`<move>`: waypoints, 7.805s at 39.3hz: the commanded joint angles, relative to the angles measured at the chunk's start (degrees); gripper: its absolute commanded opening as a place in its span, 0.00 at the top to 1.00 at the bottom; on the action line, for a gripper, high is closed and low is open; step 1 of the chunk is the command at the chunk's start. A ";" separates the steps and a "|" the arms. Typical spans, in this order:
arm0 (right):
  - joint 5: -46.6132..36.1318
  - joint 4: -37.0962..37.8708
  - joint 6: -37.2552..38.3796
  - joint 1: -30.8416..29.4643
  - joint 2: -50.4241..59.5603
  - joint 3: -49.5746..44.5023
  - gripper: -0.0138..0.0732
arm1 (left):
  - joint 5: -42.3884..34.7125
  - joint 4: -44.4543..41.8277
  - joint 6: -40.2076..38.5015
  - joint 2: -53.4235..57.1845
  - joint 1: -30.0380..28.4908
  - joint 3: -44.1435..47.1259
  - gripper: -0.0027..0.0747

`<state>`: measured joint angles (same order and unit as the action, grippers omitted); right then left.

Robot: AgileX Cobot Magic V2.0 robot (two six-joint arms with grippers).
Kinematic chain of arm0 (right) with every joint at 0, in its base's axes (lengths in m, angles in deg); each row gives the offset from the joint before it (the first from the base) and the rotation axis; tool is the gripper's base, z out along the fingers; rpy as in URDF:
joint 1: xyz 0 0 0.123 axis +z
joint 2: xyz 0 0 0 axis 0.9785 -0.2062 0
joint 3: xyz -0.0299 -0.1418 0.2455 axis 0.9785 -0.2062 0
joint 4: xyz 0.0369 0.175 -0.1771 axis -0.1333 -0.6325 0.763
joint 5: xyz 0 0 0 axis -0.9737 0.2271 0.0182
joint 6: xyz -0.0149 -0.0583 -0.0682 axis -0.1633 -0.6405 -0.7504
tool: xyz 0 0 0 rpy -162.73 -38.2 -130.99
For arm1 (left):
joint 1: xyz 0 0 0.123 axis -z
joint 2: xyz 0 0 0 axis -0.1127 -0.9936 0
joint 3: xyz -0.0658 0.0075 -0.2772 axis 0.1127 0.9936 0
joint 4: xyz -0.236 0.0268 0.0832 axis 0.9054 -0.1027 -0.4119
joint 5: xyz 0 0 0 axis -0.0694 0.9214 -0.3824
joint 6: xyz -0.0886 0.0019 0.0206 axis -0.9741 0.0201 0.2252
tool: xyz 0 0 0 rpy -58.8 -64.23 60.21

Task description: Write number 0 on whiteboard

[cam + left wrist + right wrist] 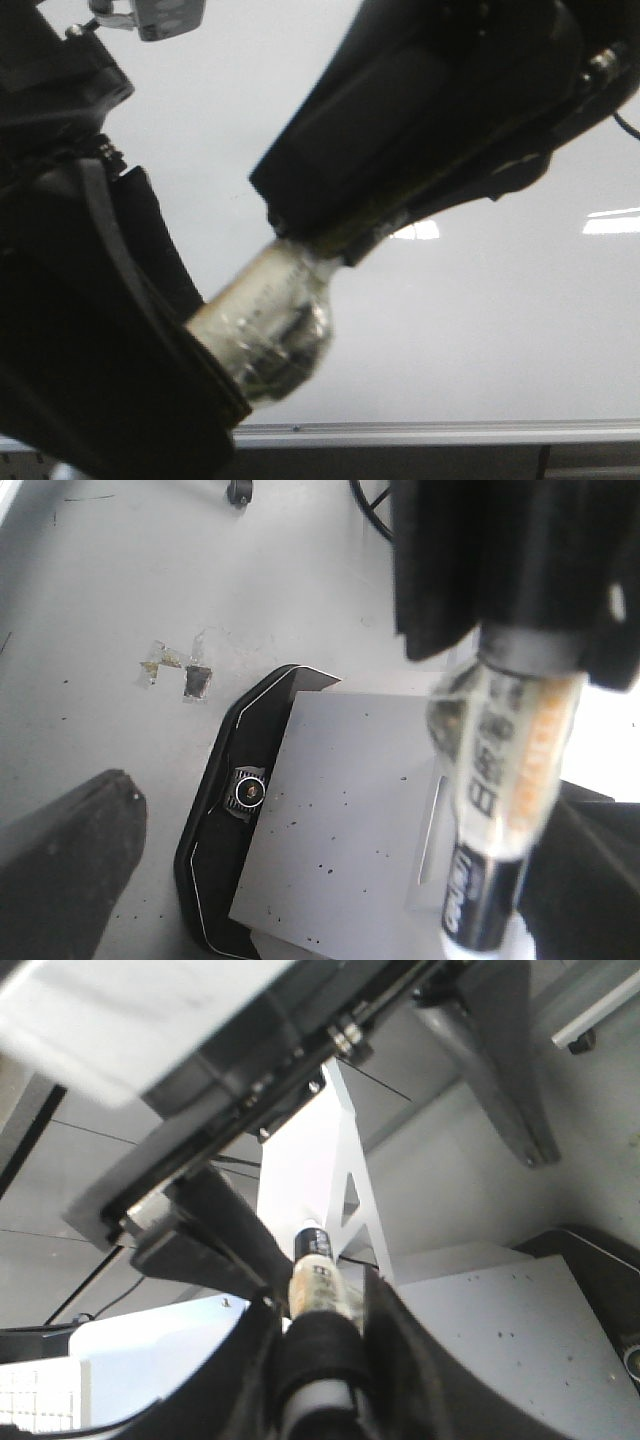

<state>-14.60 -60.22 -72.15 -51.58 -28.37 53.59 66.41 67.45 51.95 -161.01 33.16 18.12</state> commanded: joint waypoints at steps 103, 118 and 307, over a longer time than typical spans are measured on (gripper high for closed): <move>6.14 60.60 44.76 -12.73 -25.47 73.52 0.91 | -0.19 3.04 -0.32 1.66 0.23 -1.79 0.99; 5.46 63.88 44.76 -12.73 -26.30 73.52 0.91 | -0.19 3.04 -0.32 1.66 0.23 -1.79 0.99; -38.16 10.03 2.45 -12.74 42.78 -7.74 0.48 | -16.71 -3.75 -18.44 1.66 -25.81 -2.04 0.99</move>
<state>-43.79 -48.69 -69.06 -64.10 9.39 49.14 51.62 63.70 35.96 -161.01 12.83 18.12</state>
